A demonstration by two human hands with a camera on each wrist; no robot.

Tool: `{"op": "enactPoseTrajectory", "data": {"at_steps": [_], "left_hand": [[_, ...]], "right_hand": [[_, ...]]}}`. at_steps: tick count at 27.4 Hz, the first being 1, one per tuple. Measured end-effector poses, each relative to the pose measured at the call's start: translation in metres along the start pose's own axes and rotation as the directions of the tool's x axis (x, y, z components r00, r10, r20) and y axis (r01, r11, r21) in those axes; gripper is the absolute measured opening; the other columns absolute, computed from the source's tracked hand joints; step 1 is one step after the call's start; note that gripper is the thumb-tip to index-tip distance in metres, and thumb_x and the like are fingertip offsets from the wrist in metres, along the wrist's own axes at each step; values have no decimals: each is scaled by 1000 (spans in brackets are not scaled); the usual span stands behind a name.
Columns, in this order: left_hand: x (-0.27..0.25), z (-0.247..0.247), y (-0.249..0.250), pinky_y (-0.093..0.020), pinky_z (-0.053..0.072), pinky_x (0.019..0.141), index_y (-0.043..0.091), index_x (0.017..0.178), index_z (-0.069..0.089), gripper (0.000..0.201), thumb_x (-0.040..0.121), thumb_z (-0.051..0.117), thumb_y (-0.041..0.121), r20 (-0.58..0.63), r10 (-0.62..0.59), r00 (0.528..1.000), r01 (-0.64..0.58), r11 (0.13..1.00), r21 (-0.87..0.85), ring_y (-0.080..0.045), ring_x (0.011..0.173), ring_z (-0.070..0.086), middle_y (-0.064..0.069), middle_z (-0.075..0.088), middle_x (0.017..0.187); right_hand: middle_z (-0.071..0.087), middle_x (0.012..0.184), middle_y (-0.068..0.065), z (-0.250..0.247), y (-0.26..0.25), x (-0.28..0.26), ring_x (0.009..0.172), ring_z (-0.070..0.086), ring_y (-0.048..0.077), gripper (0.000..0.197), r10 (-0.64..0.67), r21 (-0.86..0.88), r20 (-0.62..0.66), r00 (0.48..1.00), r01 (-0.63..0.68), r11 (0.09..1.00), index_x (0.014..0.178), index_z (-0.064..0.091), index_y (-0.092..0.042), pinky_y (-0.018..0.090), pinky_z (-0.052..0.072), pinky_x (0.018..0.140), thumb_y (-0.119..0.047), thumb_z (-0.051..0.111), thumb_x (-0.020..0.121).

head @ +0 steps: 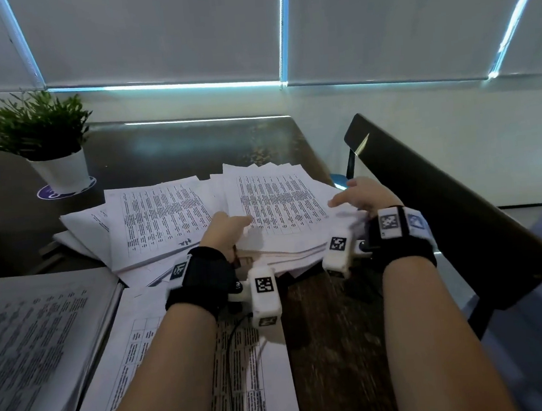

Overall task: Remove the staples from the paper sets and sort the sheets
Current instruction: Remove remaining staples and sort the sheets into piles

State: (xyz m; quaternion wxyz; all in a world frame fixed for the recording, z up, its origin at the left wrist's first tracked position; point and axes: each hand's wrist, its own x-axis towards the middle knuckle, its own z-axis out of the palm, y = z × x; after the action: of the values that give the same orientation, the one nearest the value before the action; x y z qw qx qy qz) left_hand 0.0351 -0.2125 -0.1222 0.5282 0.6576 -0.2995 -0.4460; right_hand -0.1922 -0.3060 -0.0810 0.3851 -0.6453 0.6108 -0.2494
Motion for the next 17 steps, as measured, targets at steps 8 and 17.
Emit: {"op": "enactPoseTrajectory", "data": {"at_steps": [8, 17], "left_hand": [[5, -3, 0, -29, 33, 67, 8, 69, 41, 26, 88, 58, 13, -116, 155, 981, -89, 892, 444, -36, 88, 54, -5, 39, 70], [10, -10, -9, -33, 34, 65, 3, 69, 51, 10, 73, 60, 5, -117, 132, 984, -117, 985, 125, -24, 66, 46, -12, 46, 69]], "right_hand": [[62, 123, 12, 31, 0, 2, 115, 57, 27, 52, -50, -359, 14, 999, 52, 932, 122, 58, -4, 31, 41, 90, -43, 67, 90], [68, 119, 18, 14, 22, 11, 109, 65, 32, 44, 69, 233, 280, 957, -137, 963, 128, 56, 1, 48, 49, 102, -10, 69, 88]]}}
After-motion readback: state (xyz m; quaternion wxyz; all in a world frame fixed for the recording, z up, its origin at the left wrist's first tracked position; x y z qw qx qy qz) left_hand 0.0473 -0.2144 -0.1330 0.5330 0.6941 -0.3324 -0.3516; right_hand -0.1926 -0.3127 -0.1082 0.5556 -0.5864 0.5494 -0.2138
